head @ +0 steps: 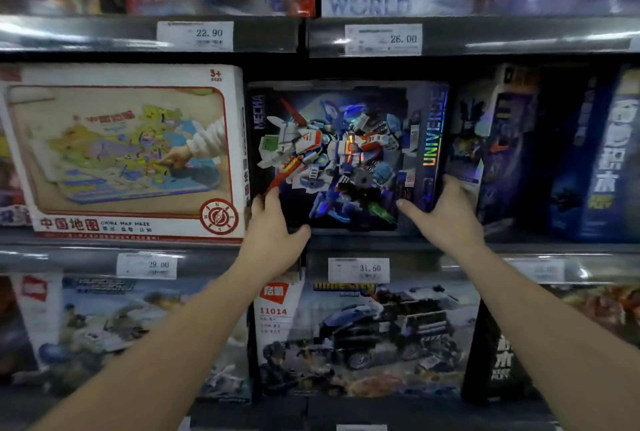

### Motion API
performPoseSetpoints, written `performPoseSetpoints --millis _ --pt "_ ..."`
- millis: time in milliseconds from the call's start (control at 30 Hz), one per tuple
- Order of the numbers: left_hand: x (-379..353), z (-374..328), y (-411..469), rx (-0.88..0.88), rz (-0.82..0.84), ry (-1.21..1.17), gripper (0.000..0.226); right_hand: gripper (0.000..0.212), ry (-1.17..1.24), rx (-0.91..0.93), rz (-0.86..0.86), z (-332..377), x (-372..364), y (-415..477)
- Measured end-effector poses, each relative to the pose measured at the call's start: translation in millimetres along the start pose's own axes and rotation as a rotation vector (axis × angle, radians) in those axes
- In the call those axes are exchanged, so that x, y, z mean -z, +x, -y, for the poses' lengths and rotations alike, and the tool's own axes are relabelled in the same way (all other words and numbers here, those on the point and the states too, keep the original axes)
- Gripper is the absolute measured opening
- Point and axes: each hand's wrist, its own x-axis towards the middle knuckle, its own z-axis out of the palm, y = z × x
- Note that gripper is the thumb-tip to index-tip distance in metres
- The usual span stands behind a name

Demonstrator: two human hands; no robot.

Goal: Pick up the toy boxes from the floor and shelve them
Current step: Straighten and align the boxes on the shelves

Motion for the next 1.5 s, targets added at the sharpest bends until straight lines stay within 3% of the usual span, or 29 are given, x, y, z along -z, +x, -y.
performPoseSetpoints --millis 133,267,567,767,1500 --pt "-8 -5 1 0.048 -0.026 0.043 0.081 0.084 0.001 -0.024 0.087 -5 -3 10" --pt "-13 -5 2 0.062 -0.055 0.058 0.079 0.080 0.051 -0.016 0.162 -8 -4 15" --pt "-15 2 1 0.021 -0.140 0.058 0.075 0.060 -0.017 -0.045 0.130 -14 -7 18" --pt "-18 3 3 0.031 -0.174 -0.019 0.078 0.056 -0.074 -0.085 0.033 -20 -11 16" --pt "-20 6 -1 -0.019 -0.204 -0.178 0.051 0.054 -0.122 -0.028 -0.168 -27 -2 -13"
